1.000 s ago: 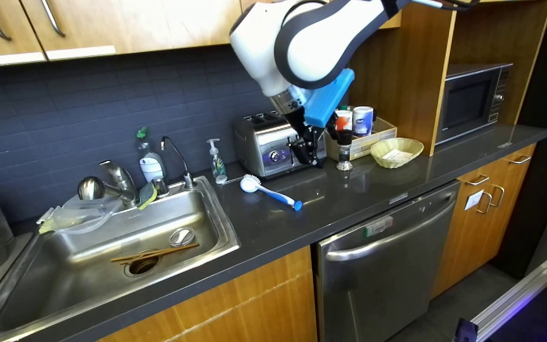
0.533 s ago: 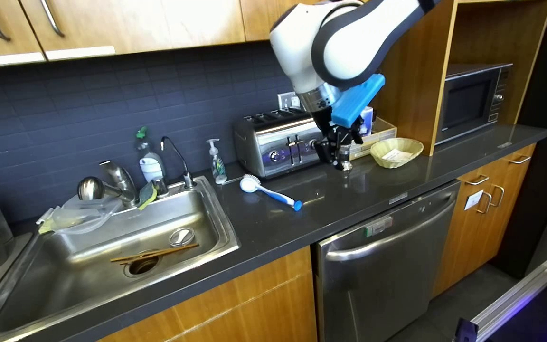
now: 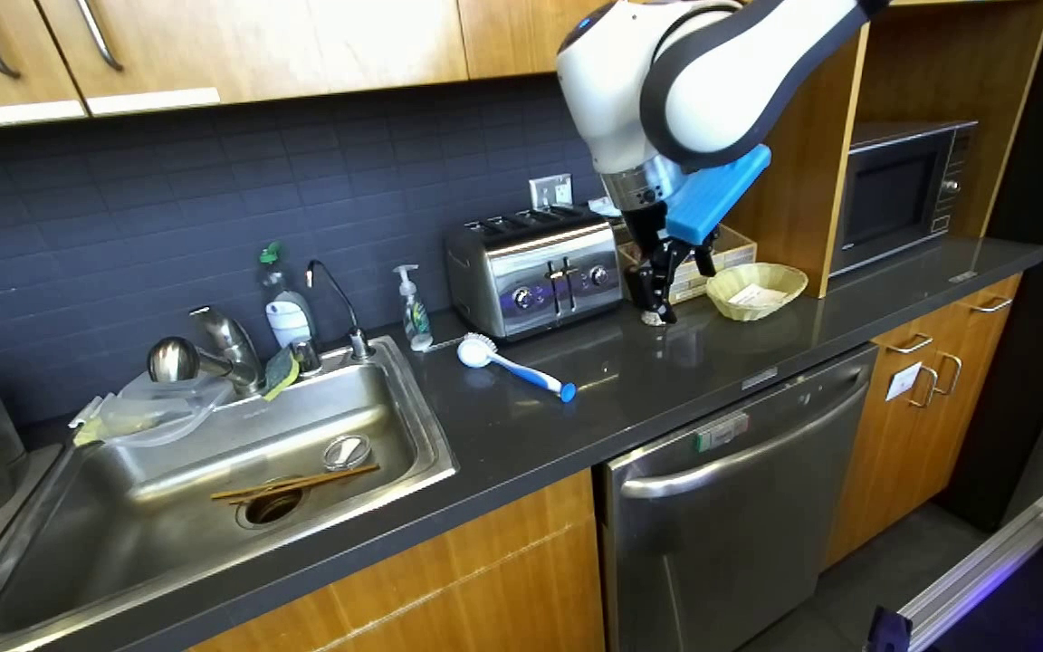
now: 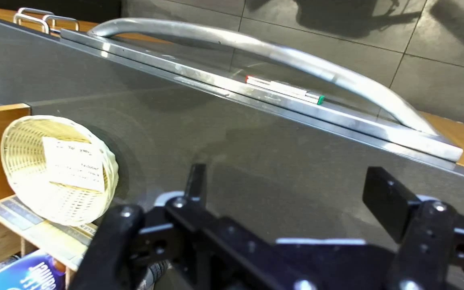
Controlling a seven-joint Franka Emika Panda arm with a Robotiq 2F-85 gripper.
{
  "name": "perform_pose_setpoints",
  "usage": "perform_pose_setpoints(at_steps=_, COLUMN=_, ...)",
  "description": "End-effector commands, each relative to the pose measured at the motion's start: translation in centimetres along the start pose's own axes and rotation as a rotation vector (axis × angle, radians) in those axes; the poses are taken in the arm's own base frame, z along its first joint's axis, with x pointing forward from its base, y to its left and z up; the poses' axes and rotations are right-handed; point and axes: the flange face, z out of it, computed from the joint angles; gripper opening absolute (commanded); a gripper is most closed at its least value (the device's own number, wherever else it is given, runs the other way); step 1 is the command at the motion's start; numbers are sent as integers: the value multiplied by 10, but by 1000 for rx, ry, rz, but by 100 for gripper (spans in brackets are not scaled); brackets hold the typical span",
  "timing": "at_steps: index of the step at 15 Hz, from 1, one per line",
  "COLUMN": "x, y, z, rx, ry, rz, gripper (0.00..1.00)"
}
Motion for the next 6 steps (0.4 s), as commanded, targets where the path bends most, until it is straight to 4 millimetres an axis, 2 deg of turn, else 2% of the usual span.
perform_pose_setpoints(at_steps=1, x=-14, y=0, z=-5, rx=17, ry=26, rz=-13, gripper=100)
perform_pose_setpoints(at_steps=3, x=-16, y=-3, z=-6, rx=15, ry=27, rz=-18, gripper=100)
perform_pose_setpoints(at_steps=4, x=-7, y=-6, z=-3, rx=-2, ry=12, rz=-16, gripper=100)
perform_pose_setpoints(at_steps=6, x=-7, y=-8, z=-3, rx=-3, ry=12, rz=-21, gripper=100)
